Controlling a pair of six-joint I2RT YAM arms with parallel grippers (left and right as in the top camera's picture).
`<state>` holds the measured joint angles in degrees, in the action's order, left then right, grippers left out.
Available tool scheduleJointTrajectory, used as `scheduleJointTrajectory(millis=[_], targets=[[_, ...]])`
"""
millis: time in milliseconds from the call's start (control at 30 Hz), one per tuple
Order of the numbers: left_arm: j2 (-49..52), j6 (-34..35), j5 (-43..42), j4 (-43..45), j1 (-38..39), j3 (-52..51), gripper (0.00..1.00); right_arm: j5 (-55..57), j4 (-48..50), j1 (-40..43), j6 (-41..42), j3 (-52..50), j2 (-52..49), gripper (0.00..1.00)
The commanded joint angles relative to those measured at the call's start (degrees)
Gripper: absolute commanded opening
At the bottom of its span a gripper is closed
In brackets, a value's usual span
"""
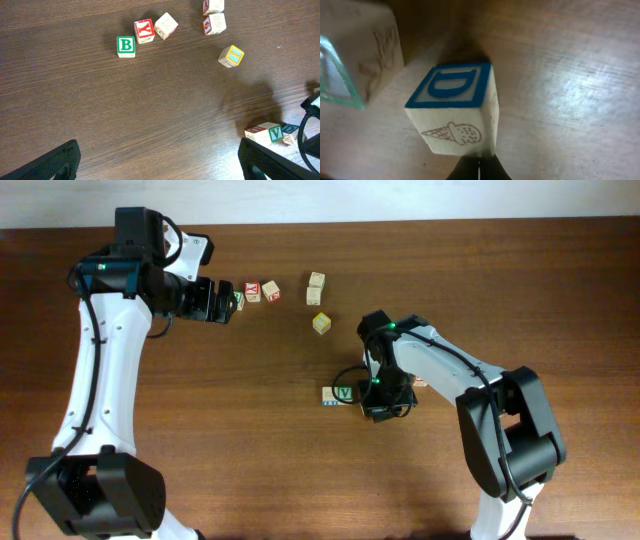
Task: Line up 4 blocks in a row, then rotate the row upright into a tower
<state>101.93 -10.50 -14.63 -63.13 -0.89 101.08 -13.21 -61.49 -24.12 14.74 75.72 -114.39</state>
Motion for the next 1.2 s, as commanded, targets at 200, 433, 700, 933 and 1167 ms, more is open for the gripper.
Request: scheduleJointTrajectory(millis=[200, 433, 700, 933, 1167], targets=[[0.4, -0.5, -0.6, 0.0, 0.0, 0.8, 0.99, 0.8, 2.5, -2.7, 0.5, -0.5, 0.5, 0.04], [0.4, -0.5, -0.6, 0.0, 0.0, 0.8, 0.99, 1.3, 3.0, -3.5, 0.5, 2.3, 0.6, 0.05], [0.4, -0.5, -0.6, 0.0, 0.0, 0.7, 0.99, 4.3, -9.1, 4.5, 0.3, 11.6, 0.7, 0.04], [0.4, -0.5, -0.6, 0.0, 0.0, 0.8, 0.99, -0.7, 2.9, 4.1, -1.4, -0.5, 0.6, 0.04], [0.4, -0.5, -0.6, 0.0, 0.0, 0.8, 0.99, -2.5, 5.8, 1.6, -0.8, -0.9, 0.6, 0.04]])
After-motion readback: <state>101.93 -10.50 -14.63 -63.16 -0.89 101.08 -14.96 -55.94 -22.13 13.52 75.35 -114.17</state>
